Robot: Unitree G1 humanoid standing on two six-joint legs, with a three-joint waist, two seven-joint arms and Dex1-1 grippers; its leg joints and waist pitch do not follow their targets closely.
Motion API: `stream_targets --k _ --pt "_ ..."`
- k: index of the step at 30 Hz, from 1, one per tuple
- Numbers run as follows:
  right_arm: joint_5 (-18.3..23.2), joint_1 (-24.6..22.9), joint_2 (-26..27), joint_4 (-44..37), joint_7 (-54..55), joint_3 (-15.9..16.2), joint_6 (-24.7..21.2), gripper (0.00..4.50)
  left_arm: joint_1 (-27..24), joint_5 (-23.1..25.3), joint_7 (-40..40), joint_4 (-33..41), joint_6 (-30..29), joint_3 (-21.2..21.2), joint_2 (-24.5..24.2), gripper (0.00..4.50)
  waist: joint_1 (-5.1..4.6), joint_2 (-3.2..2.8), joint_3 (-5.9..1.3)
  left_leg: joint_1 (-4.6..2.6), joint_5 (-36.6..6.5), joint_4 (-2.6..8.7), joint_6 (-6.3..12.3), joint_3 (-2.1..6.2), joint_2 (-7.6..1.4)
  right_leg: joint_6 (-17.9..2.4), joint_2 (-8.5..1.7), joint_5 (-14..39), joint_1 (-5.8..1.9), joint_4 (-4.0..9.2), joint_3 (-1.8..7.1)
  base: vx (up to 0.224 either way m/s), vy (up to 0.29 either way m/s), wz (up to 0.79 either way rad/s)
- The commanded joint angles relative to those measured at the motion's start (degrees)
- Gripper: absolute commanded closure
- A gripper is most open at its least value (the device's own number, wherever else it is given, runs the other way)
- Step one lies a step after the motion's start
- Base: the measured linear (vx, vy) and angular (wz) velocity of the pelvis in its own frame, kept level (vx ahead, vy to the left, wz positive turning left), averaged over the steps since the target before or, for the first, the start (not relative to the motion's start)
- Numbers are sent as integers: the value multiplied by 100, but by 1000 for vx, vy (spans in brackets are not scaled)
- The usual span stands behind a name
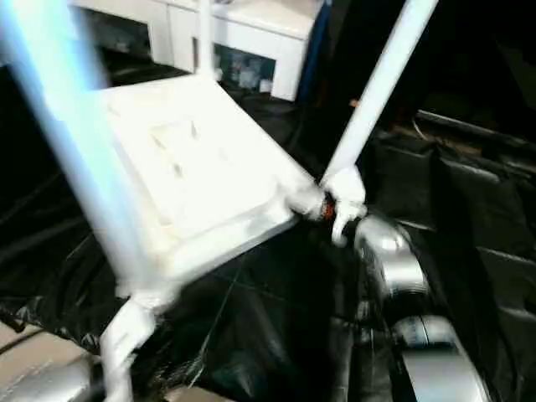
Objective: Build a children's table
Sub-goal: Rotate table base
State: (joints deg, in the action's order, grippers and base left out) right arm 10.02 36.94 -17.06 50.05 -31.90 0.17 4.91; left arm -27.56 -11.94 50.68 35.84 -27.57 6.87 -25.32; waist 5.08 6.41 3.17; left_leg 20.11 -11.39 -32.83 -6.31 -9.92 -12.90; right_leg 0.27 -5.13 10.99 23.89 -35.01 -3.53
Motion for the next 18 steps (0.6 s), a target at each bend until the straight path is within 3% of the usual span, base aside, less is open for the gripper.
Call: stream_targets --k 1,2,4,5,7,9,10,11,13,14,15,16,17,18 --pt "-35 194 -82 416 569 -263 193 17 -267 -113 219 188 168 -346 -180 165 -18 -50 -233 14 -1025 376 164 -96 -14 -836 -118 997 -245 366 207 0 0 0" --pt "-66 301 -75 617 741 -307 298 17 -347 -156 255 200 215 -522 -263 156 -11 -29 -230 2 -993 363 170 -104 -12 -831 -114 951 -231 360 207 0 0 0" --pt "-113 399 -71 807 935 -351 436 17 -344 -208 257 152 272 -784 -311 139 -26 -48 -223 -2 -1046 368 136 -106 -7 -848 -102 954 -223 348 207 0 0 0" --pt "-141 453 -44 936 965 -374 545 17 -61 -324 123 -31 384 -1111 -234 139 -25 48 -234 -5 -1018 356 146 -115 -10 -854 -101 943 -229 353 198 0 0 0" --pt "-64 364 14 841 670 -405 551 17 500 -512 -49 -309 491 -1372 -77 111 -3 -10 -225 -29 -1090 362 125 -110 -5 -891 -97 853 -212 329 214 0 0 0" --pt "6 260 59 735 462 -421 526 17 841 -676 -109 -450 525 -1405 -7 100 -13 66 -257 -3 -956 349 108 -101 -4 -887 -100 661 -256 296 210 0 0 0" --pt "40 215 83 702 372 -428 522 17 997 -770 -137 -511 541 -1405 19 100 -10 51 -279 0 -821 340 99 -87 -1 -916 -108 473 -270 256 211 0 0 0" --pt "53 30 102 517 283 -396 496 17 1338 -921 -136 -659 523 -1330 102 93 -21 122 -294 -3 -729 318 126 -101 1 -929 -110 376 -271 253 215 0 0 0" --pt "27 -256 95 253 286 -341 483 17 1768 -1019 -38 -866 513 -1130 184 71 12 117 -342 -23 -340 293 120 -102 22 -949 -105 -28 -297 213 220 0 0 0" --pt "15 -413 72 82 300 -319 456 17 1959 -1040 11 -960 486 -1022 234 62 11 60 -345 -28 -247 288 103 -100 26 -982 -98 -229 -294 188 222 0 0 0" --pt "-73 -616 13 -89 472 -279 484 17 2234 -1056 103 -1091 494 -867 317 55 7 104 -354 -32 -242 279 108 -110 26 -981 -93 -268 -302 203 217 0 0 0" --pt "-103 -670 -7 -126 529 -269 501 17 2311 -1059 127 -1125 498 -822 344 49 5 70 -357 -46 -291 276 65 -113 30 -977 -88 -258 -299 212 217 0 0 0" --pt "-124 -695 -19 -135 565 -264 519 17 2350 -1059 140 -1142 503 -798 359 49 6 89 -351 -38 -343 274 42 -115 28 -987 -96 -205 -297 204 221 0 0 0" --pt "-151 -778 -51 -171 662 -286 525 17 2557 -1038 229 -1271 479 -706 437 26 17 8 -337 -7 -562 297 -28 -95 35 -950 -113 84 -314 215 230 0 0 0"
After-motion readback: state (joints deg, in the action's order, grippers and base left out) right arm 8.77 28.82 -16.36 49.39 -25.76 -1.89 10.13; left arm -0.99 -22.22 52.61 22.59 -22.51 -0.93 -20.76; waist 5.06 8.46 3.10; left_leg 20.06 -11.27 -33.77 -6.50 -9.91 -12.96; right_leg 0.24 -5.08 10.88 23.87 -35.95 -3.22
